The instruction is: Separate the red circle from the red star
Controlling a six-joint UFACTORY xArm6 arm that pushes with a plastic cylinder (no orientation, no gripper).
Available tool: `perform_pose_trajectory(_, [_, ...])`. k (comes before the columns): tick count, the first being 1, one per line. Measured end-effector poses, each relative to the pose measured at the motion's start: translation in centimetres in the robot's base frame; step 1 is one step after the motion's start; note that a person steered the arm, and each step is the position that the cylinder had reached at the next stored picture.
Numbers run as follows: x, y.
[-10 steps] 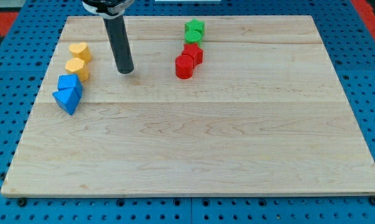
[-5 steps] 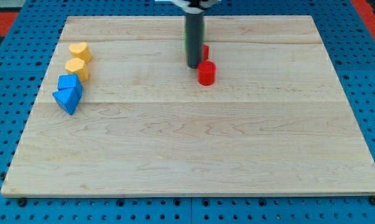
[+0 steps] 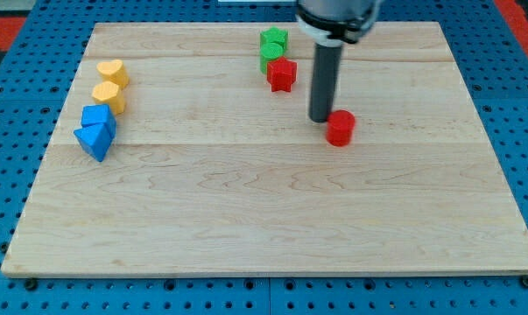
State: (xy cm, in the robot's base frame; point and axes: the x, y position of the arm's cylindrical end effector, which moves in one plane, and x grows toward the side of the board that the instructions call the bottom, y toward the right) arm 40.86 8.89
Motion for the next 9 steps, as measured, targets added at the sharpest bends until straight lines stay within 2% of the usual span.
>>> perform_pose_trajectory(1, [2.1, 2.2])
perform_pose_trajectory(2, [0.2, 3.1])
perform_pose_trajectory(3, [1.1, 5.5])
perform_pose_trajectory(4, [5.8, 4.8])
perform_pose_trajectory(5, [8.3, 5.5])
perform_pose_trajectory(6, [6.6, 0.3])
perform_pose_trajectory(8, [10.1, 2.5])
perform_pose_trajectory(9, [10.6, 5.6])
